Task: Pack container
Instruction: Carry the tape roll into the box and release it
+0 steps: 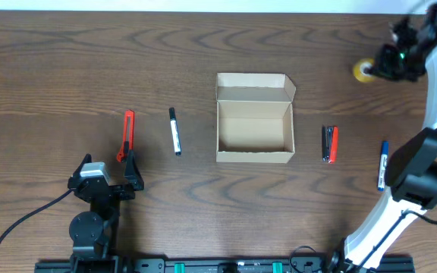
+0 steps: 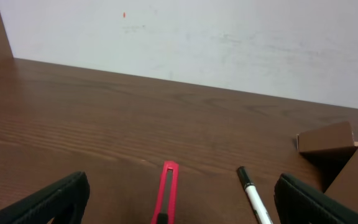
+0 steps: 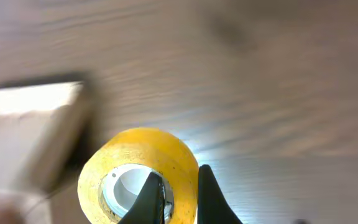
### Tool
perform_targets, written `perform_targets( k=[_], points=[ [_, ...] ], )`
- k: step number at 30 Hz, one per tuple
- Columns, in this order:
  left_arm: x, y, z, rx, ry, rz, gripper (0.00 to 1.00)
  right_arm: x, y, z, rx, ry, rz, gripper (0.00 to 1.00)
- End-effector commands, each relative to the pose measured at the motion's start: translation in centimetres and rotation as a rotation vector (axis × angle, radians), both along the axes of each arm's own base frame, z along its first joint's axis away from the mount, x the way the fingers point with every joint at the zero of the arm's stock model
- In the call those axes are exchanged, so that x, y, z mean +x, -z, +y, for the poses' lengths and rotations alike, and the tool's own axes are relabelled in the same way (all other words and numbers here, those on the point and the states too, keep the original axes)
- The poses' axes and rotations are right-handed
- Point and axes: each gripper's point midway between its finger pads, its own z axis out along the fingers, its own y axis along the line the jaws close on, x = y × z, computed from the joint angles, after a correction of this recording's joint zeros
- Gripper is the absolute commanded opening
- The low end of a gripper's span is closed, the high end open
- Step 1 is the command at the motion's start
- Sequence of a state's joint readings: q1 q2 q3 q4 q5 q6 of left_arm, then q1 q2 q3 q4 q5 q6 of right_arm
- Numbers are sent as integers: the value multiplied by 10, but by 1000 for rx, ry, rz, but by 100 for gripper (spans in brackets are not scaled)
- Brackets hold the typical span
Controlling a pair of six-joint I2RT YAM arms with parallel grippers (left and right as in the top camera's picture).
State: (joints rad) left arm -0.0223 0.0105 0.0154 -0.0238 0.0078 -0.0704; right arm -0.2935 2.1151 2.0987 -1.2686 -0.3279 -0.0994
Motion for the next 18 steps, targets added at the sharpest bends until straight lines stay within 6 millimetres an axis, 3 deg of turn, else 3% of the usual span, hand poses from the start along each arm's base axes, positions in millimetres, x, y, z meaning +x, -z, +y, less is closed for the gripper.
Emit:
perform_targets(
  k=[1,8,12,18],
  points=[
    [-2,17,3,13,-14,59,95,-11,-70,75,113,-288,-149,1],
    [-2,17,3,13,-14,59,95,-72,-94,166,120,-537,-56,1],
    [-2,17,3,13,-14,59,95,-94,-90,190,50,-606,14,1],
    [-2,17,3,13,-14,59,95,-99,-74,208,0,-606,68,1]
  ],
)
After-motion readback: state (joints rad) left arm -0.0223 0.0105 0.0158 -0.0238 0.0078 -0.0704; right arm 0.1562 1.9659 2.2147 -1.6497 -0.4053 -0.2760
